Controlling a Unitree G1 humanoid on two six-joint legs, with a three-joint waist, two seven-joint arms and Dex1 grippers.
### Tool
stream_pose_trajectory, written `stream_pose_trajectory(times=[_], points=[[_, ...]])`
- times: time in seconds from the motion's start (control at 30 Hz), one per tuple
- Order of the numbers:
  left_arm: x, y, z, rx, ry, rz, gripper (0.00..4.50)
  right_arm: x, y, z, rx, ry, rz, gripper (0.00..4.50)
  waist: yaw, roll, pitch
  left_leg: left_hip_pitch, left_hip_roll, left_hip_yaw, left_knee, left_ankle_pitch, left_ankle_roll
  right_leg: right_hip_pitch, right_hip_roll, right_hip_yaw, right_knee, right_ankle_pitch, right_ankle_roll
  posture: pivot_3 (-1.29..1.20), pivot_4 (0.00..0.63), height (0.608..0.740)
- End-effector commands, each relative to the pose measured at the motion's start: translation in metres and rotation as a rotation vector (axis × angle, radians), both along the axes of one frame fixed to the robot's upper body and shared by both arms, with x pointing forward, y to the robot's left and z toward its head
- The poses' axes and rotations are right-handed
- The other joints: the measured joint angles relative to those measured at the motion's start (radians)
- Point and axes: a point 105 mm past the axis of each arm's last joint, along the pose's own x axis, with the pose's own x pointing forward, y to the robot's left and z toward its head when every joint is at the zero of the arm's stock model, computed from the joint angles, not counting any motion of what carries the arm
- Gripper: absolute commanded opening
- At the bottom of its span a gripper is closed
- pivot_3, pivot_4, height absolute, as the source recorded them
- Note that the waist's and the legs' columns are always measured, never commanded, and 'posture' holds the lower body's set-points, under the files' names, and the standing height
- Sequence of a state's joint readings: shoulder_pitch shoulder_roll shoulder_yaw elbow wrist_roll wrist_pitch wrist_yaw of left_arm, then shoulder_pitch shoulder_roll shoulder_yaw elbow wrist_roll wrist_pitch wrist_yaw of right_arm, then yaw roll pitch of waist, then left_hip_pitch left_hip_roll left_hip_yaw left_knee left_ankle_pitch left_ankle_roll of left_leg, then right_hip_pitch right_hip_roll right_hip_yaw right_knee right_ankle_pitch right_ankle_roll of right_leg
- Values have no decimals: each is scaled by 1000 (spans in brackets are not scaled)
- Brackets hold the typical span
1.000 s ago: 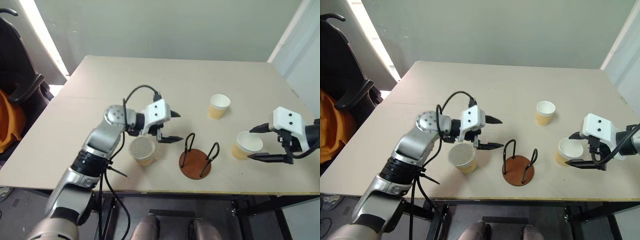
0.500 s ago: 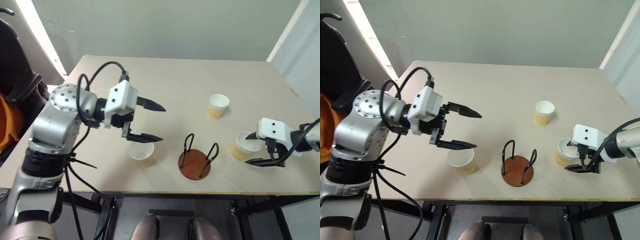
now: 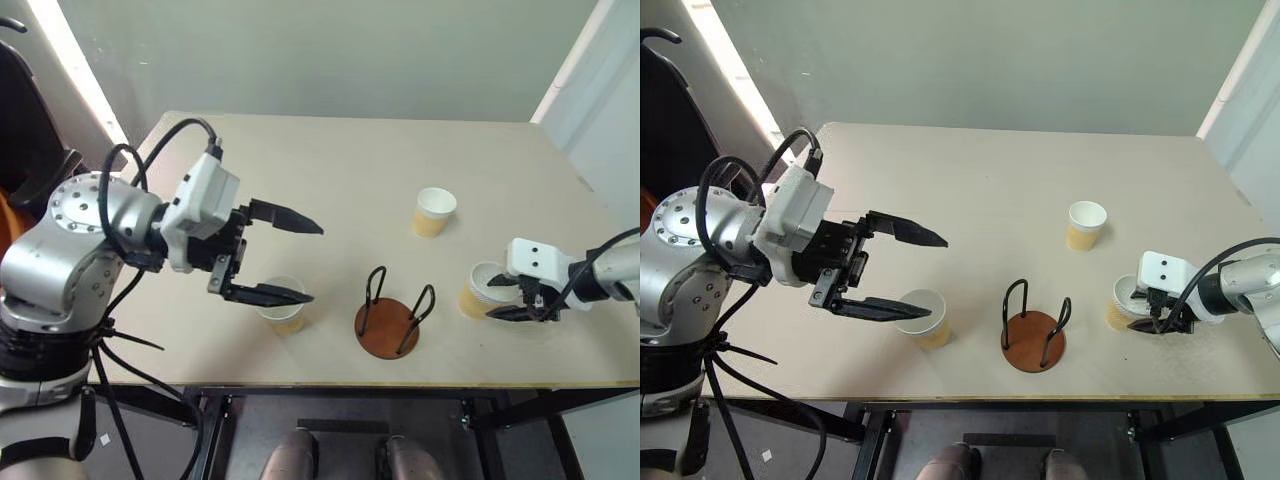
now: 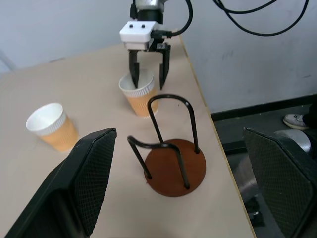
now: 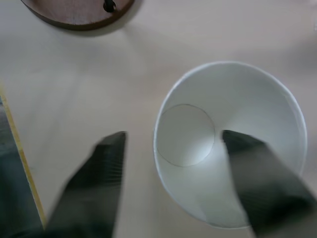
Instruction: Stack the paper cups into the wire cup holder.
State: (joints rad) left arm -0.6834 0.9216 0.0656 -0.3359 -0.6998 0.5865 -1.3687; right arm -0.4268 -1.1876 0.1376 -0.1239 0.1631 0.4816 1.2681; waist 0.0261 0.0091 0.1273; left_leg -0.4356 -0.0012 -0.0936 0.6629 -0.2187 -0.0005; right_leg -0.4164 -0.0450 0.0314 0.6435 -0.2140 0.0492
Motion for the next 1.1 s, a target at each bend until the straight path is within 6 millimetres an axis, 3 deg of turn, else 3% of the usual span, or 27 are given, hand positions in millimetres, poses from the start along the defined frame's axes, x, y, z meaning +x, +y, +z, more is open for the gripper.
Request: stream_pose_trajectory(times=[0.03,0.17,0.4,0.5,0.57,0.63,0.77,1.1], points=[[-1,4,9,-18,-40,35,4374,4,3,11,-10,-47,23,1467,0,0,0,0,0,0,0,0,0,0,0,0,0,0,0,0,150,740],[4,9,8,-10,-46,71,4374,-3,7,19,-6,-38,66,90,0,0,0,0,0,0,0,-1,-1,0,0,0,0,0,-1,0,150,740],[9,15,9,4,-57,95,4374,-21,35,99,147,-152,284,37,-5,1,1,-1,0,0,-2,-2,-3,-2,0,0,0,-3,-4,0,150,740],[9,14,9,5,-56,84,4374,-25,55,136,201,-238,404,37,-8,1,0,0,0,0,-2,-2,-3,-3,1,0,0,-3,-6,0,150,740],[9,13,8,7,-54,74,4374,-32,75,150,235,-247,510,37,-10,1,0,1,1,-1,-3,-1,-4,-3,1,-1,1,-4,-7,0,150,740],[8,13,8,15,-52,62,4374,-40,92,147,220,-210,615,37,-11,1,0,1,2,-1,-4,-1,-4,-3,2,-2,1,-5,-9,0,150,740],[8,14,8,24,-51,52,4374,-44,107,126,156,-150,719,37,-11,1,0,0,2,-2,-5,-1,-5,-3,2,-3,1,-6,-11,0,150,740],[6,16,6,38,-52,64,4374,-49,117,98,73,-78,816,37,-11,1,1,0,2,-2,-6,-1,-5,-4,2,-3,1,-6,-11,0,150,740]])
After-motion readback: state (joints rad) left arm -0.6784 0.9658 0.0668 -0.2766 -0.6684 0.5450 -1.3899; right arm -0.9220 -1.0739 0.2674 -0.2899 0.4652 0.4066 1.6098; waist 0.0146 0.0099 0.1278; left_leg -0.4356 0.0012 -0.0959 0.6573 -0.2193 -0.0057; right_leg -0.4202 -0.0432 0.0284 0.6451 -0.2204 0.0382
